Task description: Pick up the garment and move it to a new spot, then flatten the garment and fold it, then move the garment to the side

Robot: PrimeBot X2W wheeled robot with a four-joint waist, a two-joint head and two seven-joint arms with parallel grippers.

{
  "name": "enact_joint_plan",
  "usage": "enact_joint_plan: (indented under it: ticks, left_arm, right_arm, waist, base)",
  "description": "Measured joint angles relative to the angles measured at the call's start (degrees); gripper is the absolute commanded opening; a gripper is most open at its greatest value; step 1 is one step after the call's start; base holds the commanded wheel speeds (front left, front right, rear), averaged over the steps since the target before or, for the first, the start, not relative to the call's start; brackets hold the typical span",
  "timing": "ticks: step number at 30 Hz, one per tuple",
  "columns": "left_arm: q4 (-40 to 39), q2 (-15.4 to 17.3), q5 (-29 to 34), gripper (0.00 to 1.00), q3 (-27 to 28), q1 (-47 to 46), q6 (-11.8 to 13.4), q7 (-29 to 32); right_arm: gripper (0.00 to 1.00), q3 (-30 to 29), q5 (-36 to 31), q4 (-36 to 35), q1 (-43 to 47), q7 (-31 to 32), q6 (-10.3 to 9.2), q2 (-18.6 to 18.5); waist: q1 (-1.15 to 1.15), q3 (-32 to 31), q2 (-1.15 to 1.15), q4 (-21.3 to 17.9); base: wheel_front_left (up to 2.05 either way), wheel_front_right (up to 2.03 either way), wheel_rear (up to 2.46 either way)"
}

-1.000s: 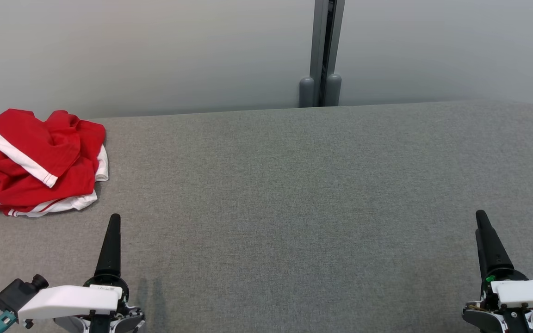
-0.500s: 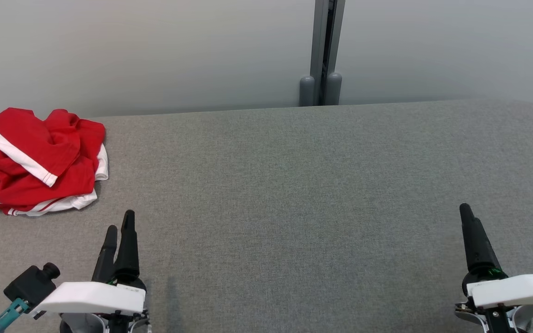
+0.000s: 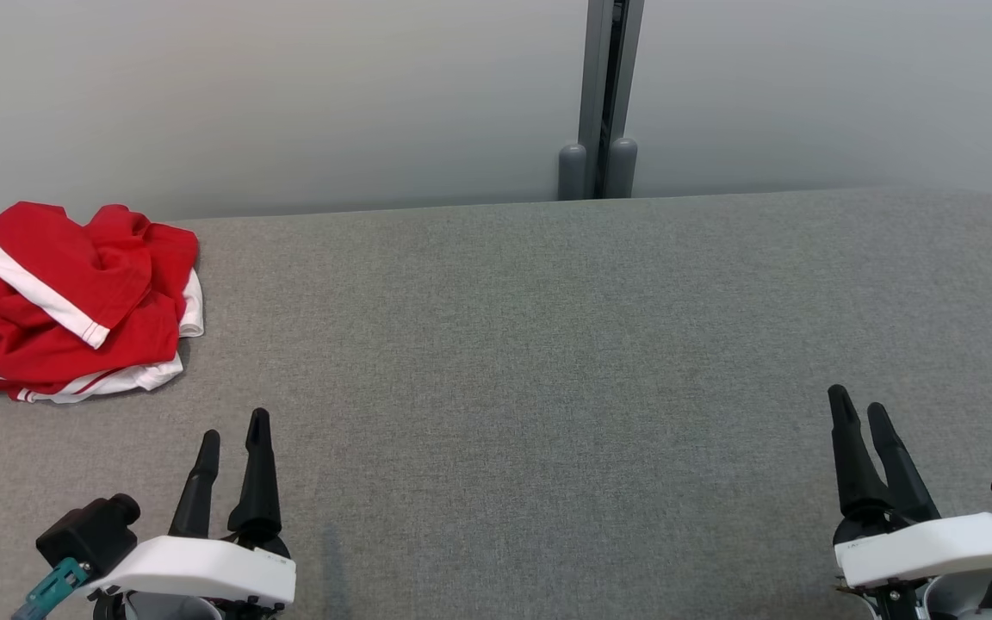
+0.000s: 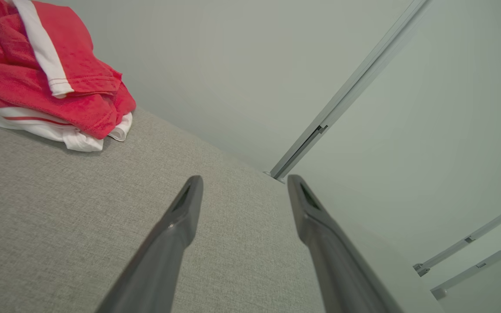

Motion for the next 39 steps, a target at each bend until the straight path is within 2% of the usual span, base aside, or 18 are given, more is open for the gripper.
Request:
enact_joint_plan:
  ticks: [20,39]
  left_arm:
    - [1.37,0.16,12.7,1.0,-1.43,0.87,1.71,-3.12]
    - [2.37,0.3,20.22,1.0,-3.14,1.43,2.8,-5.8]
  right_arm:
    - [1.0,1.78,-14.47,2.19,0.19,-3.19,0.01,-0.18]
    - [1.0,3.14,-24.82,1.91,0.19,-5.8,0.01,-0.32]
  waist:
    - [0.0,-0.37,0.0,-0.03]
    - [0.0,-0.51,0.0,0.05]
  base:
    - [0.0,0.0,0.0]
    - [0.0,0.0,0.0]
